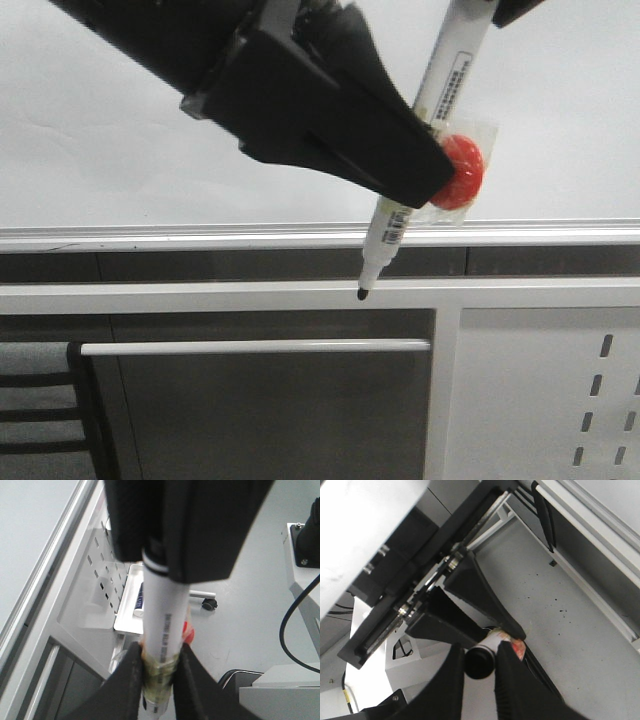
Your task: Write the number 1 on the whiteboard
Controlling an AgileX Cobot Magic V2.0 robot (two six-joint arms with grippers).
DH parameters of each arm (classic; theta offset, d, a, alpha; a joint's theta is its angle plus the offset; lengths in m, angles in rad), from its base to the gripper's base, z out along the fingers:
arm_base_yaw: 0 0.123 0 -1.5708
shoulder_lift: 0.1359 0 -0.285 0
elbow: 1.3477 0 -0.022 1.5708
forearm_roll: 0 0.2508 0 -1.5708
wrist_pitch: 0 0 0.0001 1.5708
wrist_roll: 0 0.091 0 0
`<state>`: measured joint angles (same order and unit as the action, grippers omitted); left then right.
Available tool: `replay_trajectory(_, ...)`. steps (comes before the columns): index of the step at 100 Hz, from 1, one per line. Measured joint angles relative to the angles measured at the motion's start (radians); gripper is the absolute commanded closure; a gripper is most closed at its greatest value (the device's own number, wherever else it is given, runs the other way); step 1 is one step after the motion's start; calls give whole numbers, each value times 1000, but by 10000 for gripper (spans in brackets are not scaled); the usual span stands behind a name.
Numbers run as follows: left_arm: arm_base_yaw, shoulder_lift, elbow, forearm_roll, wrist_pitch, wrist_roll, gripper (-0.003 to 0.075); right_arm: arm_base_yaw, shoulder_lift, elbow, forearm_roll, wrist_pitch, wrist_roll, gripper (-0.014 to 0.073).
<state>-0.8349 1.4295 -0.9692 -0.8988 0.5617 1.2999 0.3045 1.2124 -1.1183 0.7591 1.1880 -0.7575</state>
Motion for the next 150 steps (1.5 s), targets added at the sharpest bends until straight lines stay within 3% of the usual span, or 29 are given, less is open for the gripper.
replay_trajectory(10,0,0,0,-2,0,-4,610,0,0,0,-2,-2,0,657)
replay_trajectory(26,29,0,-17,-18,26,-29,265,0,0,0,-14,-8,0,654)
replay_trajectory(31,45,0,-28,-22,27,-50,204,0,0,0,-17,-13,4,654)
replay_trajectory(51,170,-66,-45,-31,56,-153,189,0,-64,41,-17,-130,7,652)
replay_trajectory(67,314,-162,-47,-109,123,-179,224,27,-256,212,-17,-338,8,652)
replay_trajectory(81,393,-238,-48,-171,145,-181,336,89,-470,397,-10,-561,8,652)
replay_trajectory(88,408,-268,-48,-186,149,-181,445,115,-570,471,-3,-648,8,644)
replay_trajectory(101,414,-315,-44,-204,140,-181,743,131,-687,561,5,-739,8,634)
replay_trajectory(116,414,-409,25,-228,43,-181,741,132,-715,584,8,-800,10,634)
replay_trajectory(135,414,-574,180,-288,-191,-181,741,132,-707,584,2,-895,10,634)
replay_trajectory(150,414,-655,260,-309,-273,-181,741,132,-648,584,2,-948,10,635)
